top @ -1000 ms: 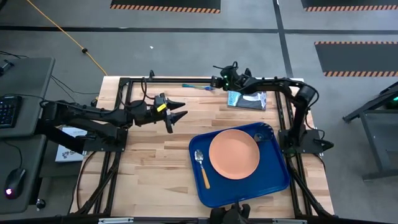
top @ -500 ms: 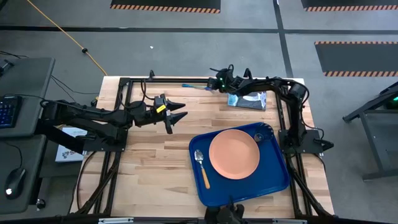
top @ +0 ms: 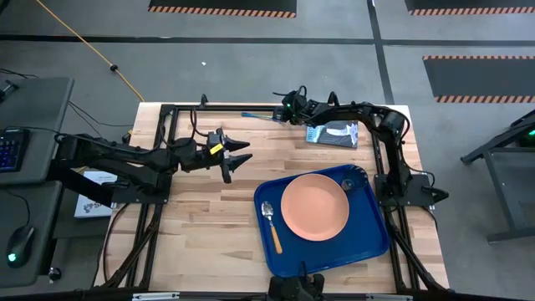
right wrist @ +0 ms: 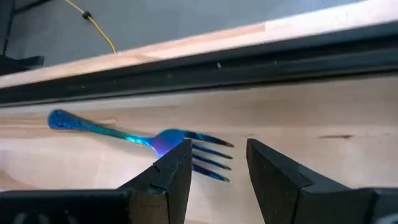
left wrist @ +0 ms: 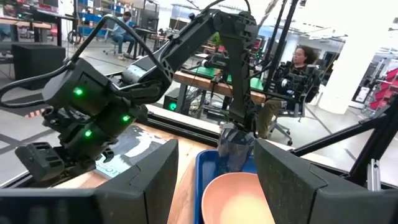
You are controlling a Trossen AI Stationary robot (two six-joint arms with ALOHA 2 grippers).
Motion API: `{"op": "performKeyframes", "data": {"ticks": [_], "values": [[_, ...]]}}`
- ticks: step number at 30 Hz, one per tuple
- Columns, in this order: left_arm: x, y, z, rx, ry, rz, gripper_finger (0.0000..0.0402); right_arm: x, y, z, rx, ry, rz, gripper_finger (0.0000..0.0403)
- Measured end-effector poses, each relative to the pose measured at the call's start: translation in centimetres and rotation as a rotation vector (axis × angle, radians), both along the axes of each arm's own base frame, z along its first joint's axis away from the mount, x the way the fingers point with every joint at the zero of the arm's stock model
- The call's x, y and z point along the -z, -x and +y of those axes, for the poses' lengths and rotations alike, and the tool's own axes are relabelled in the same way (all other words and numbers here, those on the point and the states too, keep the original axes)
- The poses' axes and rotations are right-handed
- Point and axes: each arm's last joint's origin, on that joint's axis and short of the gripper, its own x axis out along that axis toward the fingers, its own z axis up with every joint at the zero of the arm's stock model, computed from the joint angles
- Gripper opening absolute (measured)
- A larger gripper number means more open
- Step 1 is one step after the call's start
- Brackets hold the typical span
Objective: Pick and place plate/cup/fork/spoon on tray
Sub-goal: Put the violet fork on the blue table tray to the left of the orange plate
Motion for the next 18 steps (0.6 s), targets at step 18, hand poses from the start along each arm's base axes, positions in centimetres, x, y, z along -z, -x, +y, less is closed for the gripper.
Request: {"op": "performKeyframes", "data": {"ticks": [18], "values": [[0.0, 0.0, -0.01, 0.0, 0.001, 0.0, 0.02, 0.15, -0.39, 0.12, -0.081, 0.032, 0.01, 0.0006]]}}
